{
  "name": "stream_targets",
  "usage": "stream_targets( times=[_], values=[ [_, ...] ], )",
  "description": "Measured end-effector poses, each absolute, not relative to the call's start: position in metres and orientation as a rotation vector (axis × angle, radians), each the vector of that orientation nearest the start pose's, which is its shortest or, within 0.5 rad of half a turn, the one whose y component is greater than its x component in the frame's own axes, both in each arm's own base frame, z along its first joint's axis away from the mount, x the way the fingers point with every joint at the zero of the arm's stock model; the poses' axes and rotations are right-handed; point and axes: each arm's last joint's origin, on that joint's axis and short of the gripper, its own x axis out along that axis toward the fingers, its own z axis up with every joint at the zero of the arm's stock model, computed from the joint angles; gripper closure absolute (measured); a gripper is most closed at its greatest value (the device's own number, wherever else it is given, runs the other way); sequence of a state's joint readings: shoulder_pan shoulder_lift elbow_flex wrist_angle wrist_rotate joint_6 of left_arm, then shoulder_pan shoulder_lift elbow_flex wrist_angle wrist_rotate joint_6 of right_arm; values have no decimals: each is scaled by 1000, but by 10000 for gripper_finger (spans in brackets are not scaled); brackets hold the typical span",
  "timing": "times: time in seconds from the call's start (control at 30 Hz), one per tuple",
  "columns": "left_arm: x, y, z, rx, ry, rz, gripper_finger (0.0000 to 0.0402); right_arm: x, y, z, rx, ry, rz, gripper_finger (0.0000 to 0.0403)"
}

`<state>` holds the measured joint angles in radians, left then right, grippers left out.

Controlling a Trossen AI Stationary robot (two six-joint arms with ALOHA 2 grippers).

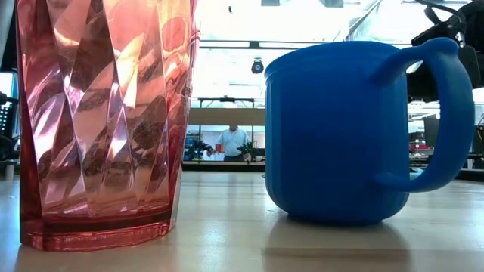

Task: Stack small to large cups/mugs on shelf
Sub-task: Put the orange cup on the shelf

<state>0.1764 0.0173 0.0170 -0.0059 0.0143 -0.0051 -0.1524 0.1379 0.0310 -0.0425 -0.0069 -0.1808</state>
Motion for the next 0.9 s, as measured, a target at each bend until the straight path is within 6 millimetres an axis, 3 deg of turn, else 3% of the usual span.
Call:
stream_targets(
  times=[0.13,0.3,0.47,0.57,0.8,0.9],
  values=[
    [96,16,169,-77,-15,126,295,103,-16,159,-333,173,-121,258],
    [96,11,181,-499,-116,-75,295,103,-17,159,-381,181,-156,258],
    [94,10,190,-664,-195,-128,295,103,-17,160,-292,170,-166,258],
    [93,10,196,-751,-244,-171,295,103,-16,161,-148,139,-160,258],
    [91,10,202,-818,-315,-183,295,103,-16,189,569,-201,-109,258],
    [91,11,201,-891,-318,-158,295,101,-17,195,714,-286,-103,258]
  ],
)
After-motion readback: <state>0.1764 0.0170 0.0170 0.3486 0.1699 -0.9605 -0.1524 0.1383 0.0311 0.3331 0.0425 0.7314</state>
